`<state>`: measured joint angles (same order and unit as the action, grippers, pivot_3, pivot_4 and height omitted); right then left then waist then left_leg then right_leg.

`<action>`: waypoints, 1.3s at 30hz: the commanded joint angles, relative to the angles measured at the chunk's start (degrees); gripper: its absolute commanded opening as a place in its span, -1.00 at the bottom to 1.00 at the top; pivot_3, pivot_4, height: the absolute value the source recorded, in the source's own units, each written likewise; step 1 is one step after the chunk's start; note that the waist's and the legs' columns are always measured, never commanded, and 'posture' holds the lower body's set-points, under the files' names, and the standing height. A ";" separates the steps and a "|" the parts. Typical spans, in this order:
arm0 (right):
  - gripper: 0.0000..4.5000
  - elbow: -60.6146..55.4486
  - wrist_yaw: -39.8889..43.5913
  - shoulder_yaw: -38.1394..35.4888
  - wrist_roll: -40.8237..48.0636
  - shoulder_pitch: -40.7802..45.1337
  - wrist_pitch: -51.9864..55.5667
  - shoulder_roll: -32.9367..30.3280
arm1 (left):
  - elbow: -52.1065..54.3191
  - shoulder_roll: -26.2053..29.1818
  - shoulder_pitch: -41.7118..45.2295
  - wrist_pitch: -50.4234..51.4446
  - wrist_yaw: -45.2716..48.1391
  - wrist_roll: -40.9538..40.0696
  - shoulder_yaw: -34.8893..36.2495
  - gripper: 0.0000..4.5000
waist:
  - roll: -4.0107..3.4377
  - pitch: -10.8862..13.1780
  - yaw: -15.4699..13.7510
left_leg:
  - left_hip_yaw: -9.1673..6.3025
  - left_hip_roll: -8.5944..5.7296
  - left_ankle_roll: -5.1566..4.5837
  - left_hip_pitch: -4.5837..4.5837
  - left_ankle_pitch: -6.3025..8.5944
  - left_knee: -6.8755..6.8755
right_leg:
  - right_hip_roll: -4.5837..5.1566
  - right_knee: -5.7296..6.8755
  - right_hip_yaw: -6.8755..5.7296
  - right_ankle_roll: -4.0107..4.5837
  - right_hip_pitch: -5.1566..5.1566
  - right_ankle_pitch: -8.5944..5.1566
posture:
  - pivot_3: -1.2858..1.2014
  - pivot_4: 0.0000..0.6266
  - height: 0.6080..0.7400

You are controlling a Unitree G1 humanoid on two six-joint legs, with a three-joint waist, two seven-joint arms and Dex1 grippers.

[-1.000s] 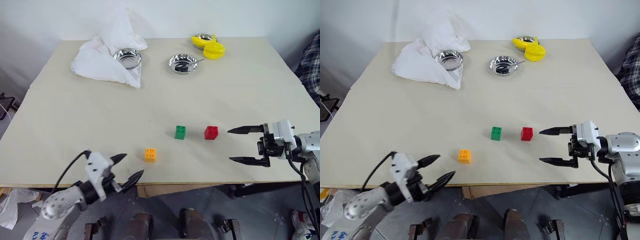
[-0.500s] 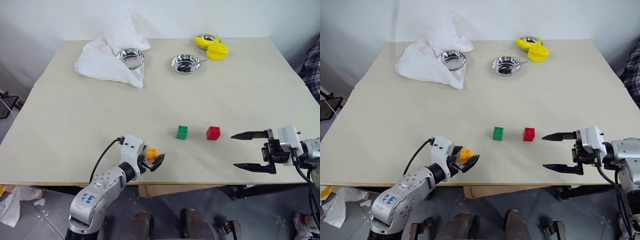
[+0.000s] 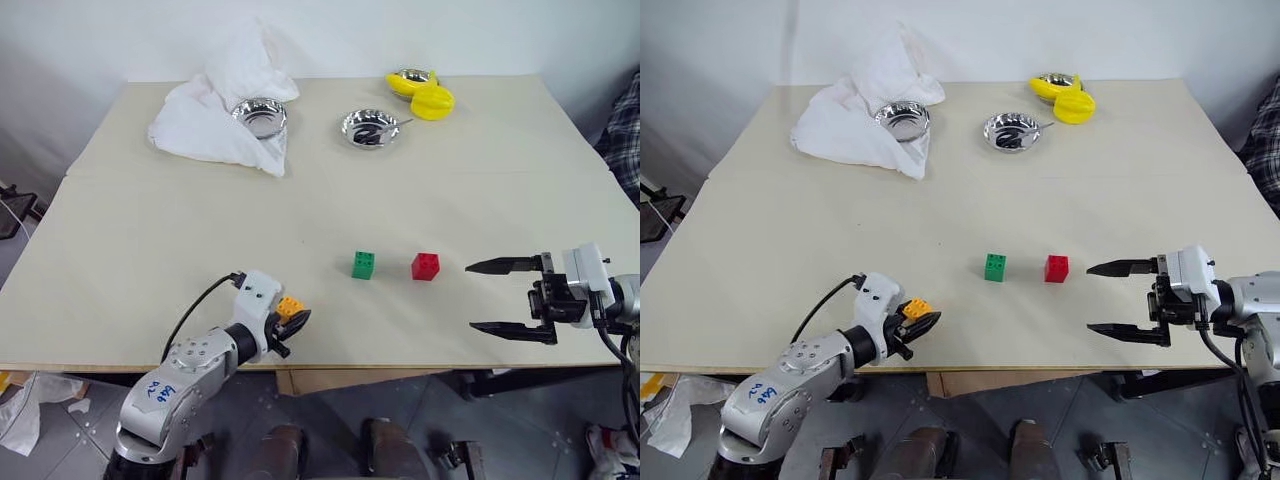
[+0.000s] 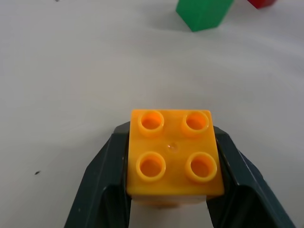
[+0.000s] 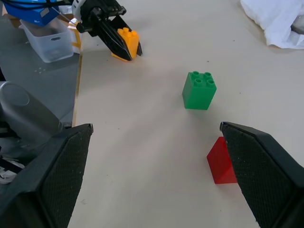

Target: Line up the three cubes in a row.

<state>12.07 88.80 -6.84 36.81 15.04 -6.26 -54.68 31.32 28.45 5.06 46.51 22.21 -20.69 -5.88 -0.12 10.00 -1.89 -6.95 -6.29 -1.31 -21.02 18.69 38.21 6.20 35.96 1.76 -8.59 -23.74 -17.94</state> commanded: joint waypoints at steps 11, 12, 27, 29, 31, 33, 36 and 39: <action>1.00 -2.91 2.52 -8.32 0.17 -7.20 0.11 -1.63 | -51.64 13.35 31.25 -51.83 55.96 6.50 -3.71 -0.31 | 0.00 0.00 -0.35 | -0.28 -0.16 -0.06 -0.19 0.00 0.02 | 0.22 -0.14 -0.60 0.02 0.03 0.02 | 0.03 -0.52 1.00; 1.00 -3.46 2.33 -8.95 0.20 -7.94 0.33 -1.73 | -55.30 12.63 33.85 -53.37 56.51 7.49 -4.05 -0.31 | 0.00 0.00 -0.31 | -0.27 -0.15 -0.07 -0.21 0.00 0.01 | 0.23 -0.15 -0.70 0.01 0.01 0.02 | 0.03 -0.52 1.00; 1.00 -11.00 -2.14 -15.22 0.04 -16.42 2.33 0.64 | -92.52 -5.36 54.03 -64.79 49.95 19.04 -5.45 -0.31 | 0.27 0.16 0.50 | -0.15 -0.19 -0.11 -0.23 0.02 0.08 | 0.26 0.05 -1.33 -0.02 -0.06 0.04 | 0.03 -0.52 1.00; 1.00 -11.48 -2.49 -15.37 -0.11 -16.75 2.55 1.14 | -94.23 -6.14 55.05 -64.56 49.41 21.46 -6.71 -0.31 | 0.28 0.16 0.37 | -0.16 -0.23 -0.13 -0.24 0.03 0.13 | 0.26 0.05 -1.33 -0.04 -0.05 0.05 | 0.03 -0.52 1.00; 1.00 -11.60 -2.64 -15.39 -0.29 -16.77 2.65 1.45 | -95.29 -6.63 55.77 -65.25 48.42 22.68 -6.85 -0.31 | 0.28 0.17 0.24 | -0.20 -0.26 -0.15 -0.27 0.03 0.19 | 0.28 0.05 -1.34 -0.05 -0.04 0.05 | 0.03 -0.52 1.00; 1.00 -11.56 -2.71 -15.31 -0.43 -16.68 2.65 1.63 | -95.87 -7.46 56.21 -65.56 49.21 22.21 -5.98 -0.31 | 0.28 0.17 0.22 | -0.22 -0.28 -0.16 -0.28 0.04 0.26 | 0.29 0.07 -1.36 -0.05 -0.04 0.06 | 0.03 -0.52 1.00; 1.00 -11.56 -2.93 -14.92 -0.55 -16.34 2.65 1.89 | -96.35 -8.71 56.75 -65.86 49.38 22.18 -5.30 -0.31 | 0.29 0.17 0.27 | -0.22 -0.28 -0.17 -0.29 0.04 0.37 | 0.30 0.12 -1.36 -0.06 -0.02 0.06 | 0.03 -0.52 1.00; 1.00 -11.67 -3.08 -14.68 -0.61 -16.05 2.75 2.04 | -97.00 -9.68 57.08 -66.32 49.17 22.18 -4.72 -0.31 | 0.29 0.17 0.29 | -0.22 -0.28 -0.17 -0.29 0.04 0.39 | 0.30 0.14 -1.36 -0.06 -0.03 0.06 | 0.03 -0.52 1.00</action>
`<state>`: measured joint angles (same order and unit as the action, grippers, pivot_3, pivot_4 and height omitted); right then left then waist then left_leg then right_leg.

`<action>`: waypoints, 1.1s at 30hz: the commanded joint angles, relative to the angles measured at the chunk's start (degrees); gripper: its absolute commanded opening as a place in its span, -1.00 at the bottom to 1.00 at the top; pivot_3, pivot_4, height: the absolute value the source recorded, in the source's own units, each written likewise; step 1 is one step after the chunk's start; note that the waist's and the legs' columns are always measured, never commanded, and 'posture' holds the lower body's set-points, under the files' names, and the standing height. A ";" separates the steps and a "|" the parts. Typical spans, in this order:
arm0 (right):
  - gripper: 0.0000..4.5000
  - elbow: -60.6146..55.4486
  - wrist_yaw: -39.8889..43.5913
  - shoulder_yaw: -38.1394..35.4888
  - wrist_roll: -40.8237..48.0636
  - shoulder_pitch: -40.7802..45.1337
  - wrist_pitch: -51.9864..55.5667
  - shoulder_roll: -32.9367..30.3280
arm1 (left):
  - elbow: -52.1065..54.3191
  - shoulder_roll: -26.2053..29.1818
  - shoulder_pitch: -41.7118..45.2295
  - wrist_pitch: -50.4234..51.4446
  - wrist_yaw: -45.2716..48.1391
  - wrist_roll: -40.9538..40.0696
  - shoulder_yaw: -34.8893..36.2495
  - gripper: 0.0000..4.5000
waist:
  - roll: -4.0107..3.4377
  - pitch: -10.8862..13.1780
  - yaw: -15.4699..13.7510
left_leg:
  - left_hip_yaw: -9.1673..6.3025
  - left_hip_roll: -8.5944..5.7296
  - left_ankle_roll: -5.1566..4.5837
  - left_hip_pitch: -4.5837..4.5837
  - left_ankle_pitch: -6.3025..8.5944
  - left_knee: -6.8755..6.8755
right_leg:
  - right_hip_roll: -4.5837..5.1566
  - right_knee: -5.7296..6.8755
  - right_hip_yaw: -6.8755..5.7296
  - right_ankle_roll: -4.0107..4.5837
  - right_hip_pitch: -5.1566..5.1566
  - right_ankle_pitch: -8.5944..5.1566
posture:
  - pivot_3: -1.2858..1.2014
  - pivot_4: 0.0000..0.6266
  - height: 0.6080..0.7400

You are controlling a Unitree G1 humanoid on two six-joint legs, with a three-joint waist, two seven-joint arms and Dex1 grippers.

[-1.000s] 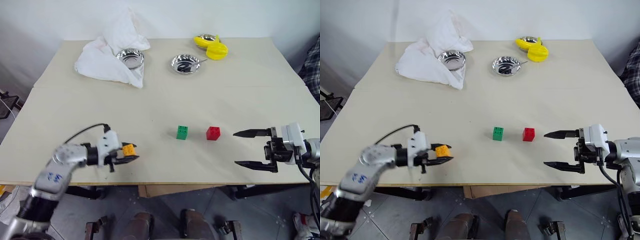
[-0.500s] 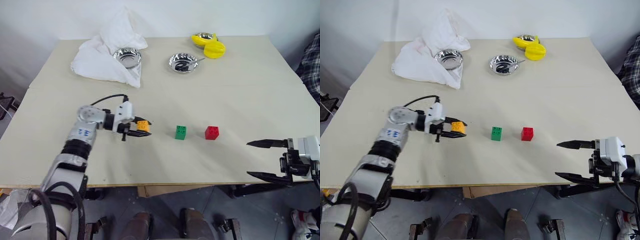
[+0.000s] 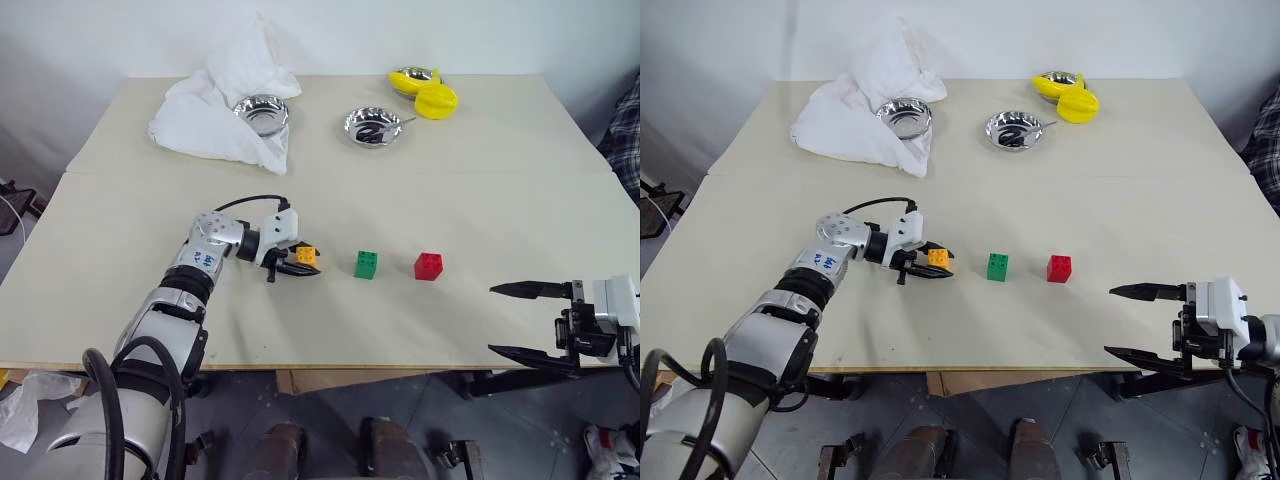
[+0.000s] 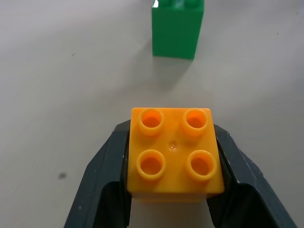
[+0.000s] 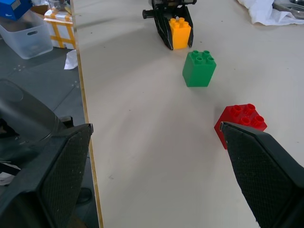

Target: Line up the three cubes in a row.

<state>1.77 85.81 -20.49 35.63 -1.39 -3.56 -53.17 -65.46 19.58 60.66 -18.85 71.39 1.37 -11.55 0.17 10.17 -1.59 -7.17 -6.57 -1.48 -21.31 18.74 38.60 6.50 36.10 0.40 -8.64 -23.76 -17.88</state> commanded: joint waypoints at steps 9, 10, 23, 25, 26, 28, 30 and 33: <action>1.00 -1.39 0.30 -1.25 0.69 0.30 0.23 0.37 | -2.31 0.27 2.01 -3.50 1.30 2.31 0.75 -0.31 | 0.01 0.01 0.08 | 0.00 0.00 -0.01 -0.01 0.01 0.04 | 0.00 0.03 0.00 0.00 0.00 0.00 | 0.03 -0.52 1.00; 1.00 -1.39 0.35 -1.36 0.70 0.14 0.21 0.34 | -2.51 0.73 2.03 -3.71 1.60 2.37 0.91 -0.31 | 0.01 0.01 0.08 | 0.00 0.00 -0.01 -0.01 0.01 0.04 | -0.01 0.03 0.00 0.00 -0.01 0.00 | 0.03 -0.52 1.00; 1.00 -1.01 0.11 -0.81 0.29 0.66 -0.04 0.95 | -4.04 1.89 2.52 -2.88 4.70 1.43 3.34 0.01 | 0.01 0.01 0.04 | 0.00 -0.04 -0.05 -0.02 0.03 0.22 | 0.02 0.24 0.01 0.00 -0.02 0.00 | 0.03 -0.52 1.00; 1.00 -0.80 0.24 -0.70 0.16 0.97 -0.06 1.07 | -4.07 1.78 2.64 -3.47 4.42 1.26 3.97 0.24 | 0.01 0.01 0.08 | 0.01 -0.05 -0.06 -0.03 0.04 0.25 | 0.03 0.35 0.01 0.00 -0.02 0.00 | 0.03 -0.52 1.00; 1.00 -0.72 0.30 -0.66 0.10 1.08 -0.07 1.12 | -4.08 1.76 2.68 -4.06 3.95 1.22 4.31 0.36 | 0.01 0.01 0.09 | 0.00 -0.05 -0.07 -0.03 0.04 0.26 | 0.03 0.37 0.01 0.00 -0.03 0.00 | 0.03 -0.52 1.00; 1.00 -0.60 0.33 -0.46 0.02 1.42 -0.05 1.27 | -3.90 1.99 2.65 -5.42 3.74 0.72 5.21 0.64 | 0.01 0.01 0.11 | 0.00 -0.05 -0.07 -0.04 0.04 0.26 | 0.03 0.37 0.01 0.00 -0.03 0.00 | 0.03 -0.52 1.00; 1.00 -0.46 0.37 -0.22 -0.06 1.74 -0.02 1.39 | -3.74 2.48 2.53 -6.24 3.95 0.52 5.95 0.92 | 0.01 0.01 0.12 | 0.00 -0.05 -0.06 -0.04 0.04 0.26 | 0.03 0.37 0.01 0.00 -0.03 0.00 | 0.03 -0.52 1.00; 1.00 0.01 0.66 0.11 -0.21 2.33 -0.09 1.54 | -3.22 4.12 1.90 -6.78 5.72 0.24 6.82 0.98 | 0.01 0.01 0.14 | 0.01 -0.04 -0.06 -0.04 0.04 0.26 | 0.03 0.37 0.01 0.00 -0.03 0.00 | 0.03 -0.52 1.00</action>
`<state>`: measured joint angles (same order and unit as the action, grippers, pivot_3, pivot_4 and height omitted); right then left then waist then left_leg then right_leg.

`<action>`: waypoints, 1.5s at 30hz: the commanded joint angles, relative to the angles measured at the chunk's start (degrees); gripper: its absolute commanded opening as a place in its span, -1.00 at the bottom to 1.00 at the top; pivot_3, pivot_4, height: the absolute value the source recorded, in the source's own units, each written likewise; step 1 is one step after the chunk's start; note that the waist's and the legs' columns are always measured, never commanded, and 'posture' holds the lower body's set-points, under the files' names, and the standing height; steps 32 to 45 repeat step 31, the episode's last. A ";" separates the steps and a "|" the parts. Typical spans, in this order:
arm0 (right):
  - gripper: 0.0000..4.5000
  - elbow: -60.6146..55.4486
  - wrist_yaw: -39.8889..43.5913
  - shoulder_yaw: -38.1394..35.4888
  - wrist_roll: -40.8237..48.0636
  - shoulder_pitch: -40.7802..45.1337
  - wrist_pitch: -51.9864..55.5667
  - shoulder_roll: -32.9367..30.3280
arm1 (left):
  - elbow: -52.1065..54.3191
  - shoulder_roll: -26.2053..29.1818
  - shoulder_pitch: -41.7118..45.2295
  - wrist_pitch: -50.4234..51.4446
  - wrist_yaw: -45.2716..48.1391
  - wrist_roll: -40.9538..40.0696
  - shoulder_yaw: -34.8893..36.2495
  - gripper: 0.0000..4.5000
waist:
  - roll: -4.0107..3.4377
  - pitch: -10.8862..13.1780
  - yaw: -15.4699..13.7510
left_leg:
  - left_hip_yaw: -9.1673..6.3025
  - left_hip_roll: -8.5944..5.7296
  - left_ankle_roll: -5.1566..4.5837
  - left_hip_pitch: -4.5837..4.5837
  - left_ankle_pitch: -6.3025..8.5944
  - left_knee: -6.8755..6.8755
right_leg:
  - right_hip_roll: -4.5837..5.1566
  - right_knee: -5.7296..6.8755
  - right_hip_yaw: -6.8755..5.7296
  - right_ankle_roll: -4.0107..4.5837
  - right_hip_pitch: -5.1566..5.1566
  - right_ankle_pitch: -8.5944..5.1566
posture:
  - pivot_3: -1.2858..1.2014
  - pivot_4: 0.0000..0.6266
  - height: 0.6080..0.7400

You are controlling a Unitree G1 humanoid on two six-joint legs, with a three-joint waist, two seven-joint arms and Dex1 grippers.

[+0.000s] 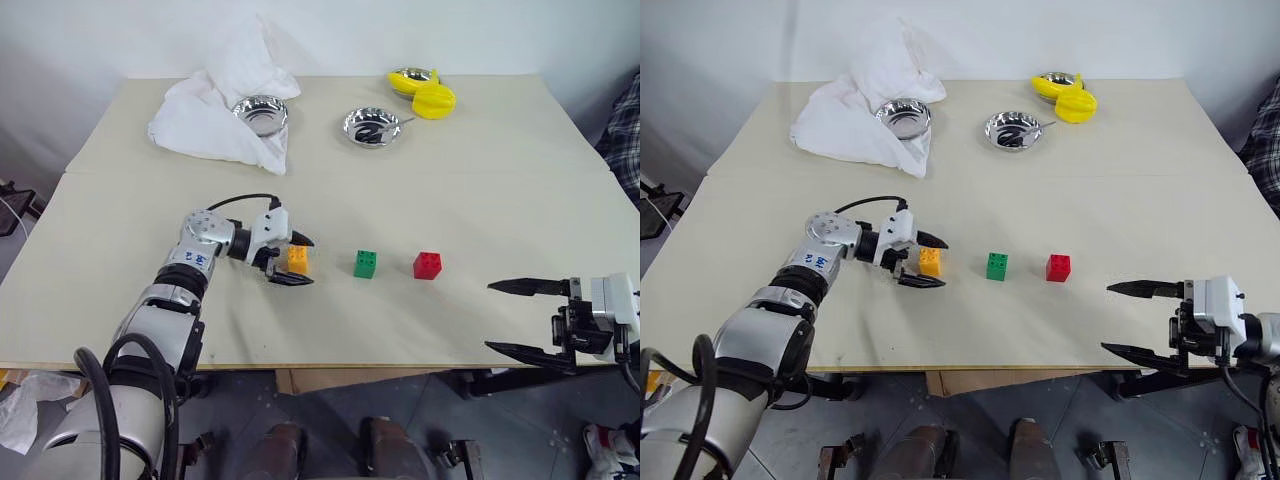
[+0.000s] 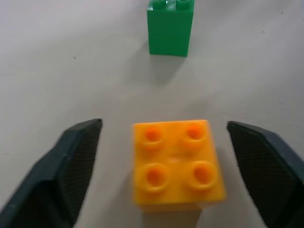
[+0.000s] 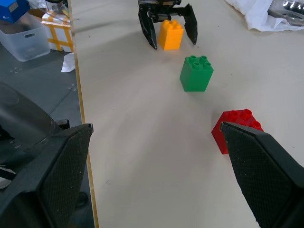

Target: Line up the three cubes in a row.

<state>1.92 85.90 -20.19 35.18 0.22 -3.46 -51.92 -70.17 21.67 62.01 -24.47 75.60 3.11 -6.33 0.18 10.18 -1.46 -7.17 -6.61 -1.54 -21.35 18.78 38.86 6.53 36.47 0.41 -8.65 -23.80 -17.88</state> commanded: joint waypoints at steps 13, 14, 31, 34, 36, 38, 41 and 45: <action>1.00 2.59 2.86 -0.01 0.02 2.18 -0.73 -0.12 | 33.29 16.53 -21.13 8.25 13.70 -20.58 14.09 0.98 | -0.02 -0.01 1.46 | 0.01 0.29 0.11 0.00 0.11 -0.04 | 0.07 0.07 0.06 0.05 -0.05 -0.02 | 0.03 -0.52 1.00; 1.00 3.10 3.16 0.26 -0.07 2.52 -0.82 -0.11 | 39.29 18.56 -25.98 11.50 12.81 -22.41 15.07 0.98 | -0.03 -0.02 1.69 | -0.03 0.34 0.13 0.02 0.14 -0.03 | 0.05 0.08 0.03 0.10 -0.04 -0.03 | 0.03 -0.52 1.00; 1.00 22.12 6.60 8.42 -3.11 13.99 -9.45 -0.99 | 76.33 21.72 -72.01 22.48 -9.93 -27.47 34.63 0.98 | -0.18 -0.07 -0.07 | -0.07 0.40 0.12 0.19 0.24 0.00 | 0.06 -0.47 0.20 0.28 0.29 0.00 | 0.03 -0.52 1.00; 1.00 22.12 6.60 8.42 -3.11 13.99 -9.45 -0.99 | 76.33 21.72 -72.01 22.48 -9.93 -27.47 34.63 0.98 | -0.18 -0.07 -0.07 | -0.07 0.40 0.12 0.19 0.24 0.00 | 0.06 -0.47 0.20 0.28 0.29 0.00 | 0.03 -0.52 1.00; 1.00 22.12 6.60 8.42 -3.11 13.99 -9.45 -0.99 | 76.33 21.72 -72.01 22.48 -9.93 -27.47 34.63 0.98 | -0.18 -0.07 -0.07 | -0.07 0.40 0.12 0.19 0.24 0.00 | 0.06 -0.47 0.20 0.28 0.29 0.00 | 0.03 -0.52 1.00; 1.00 22.12 6.60 8.42 -3.11 13.99 -9.45 -0.99 | 76.33 21.72 -72.01 22.48 -9.93 -27.47 34.63 0.98 | -0.18 -0.07 -0.07 | -0.07 0.40 0.12 0.19 0.24 0.00 | 0.06 -0.47 0.20 0.28 0.29 0.00 | 0.03 -0.52 1.00; 1.00 22.12 6.60 8.42 -3.11 13.99 -9.45 -0.99 | 76.33 21.72 -72.01 22.48 -9.93 -27.47 34.63 0.98 | -0.18 -0.07 -0.07 | -0.07 0.40 0.12 0.19 0.24 0.00 | 0.06 -0.47 0.20 0.28 0.29 0.00 | 0.03 -0.52 1.00; 1.00 22.12 6.60 8.42 -3.11 13.99 -9.45 -0.99 | 76.33 21.72 -72.01 22.48 -9.93 -27.47 34.63 0.98 | -0.18 -0.07 -0.07 | -0.07 0.40 0.12 0.19 0.24 0.00 | 0.06 -0.47 0.20 0.28 0.29 0.00 | 0.03 -0.52 1.00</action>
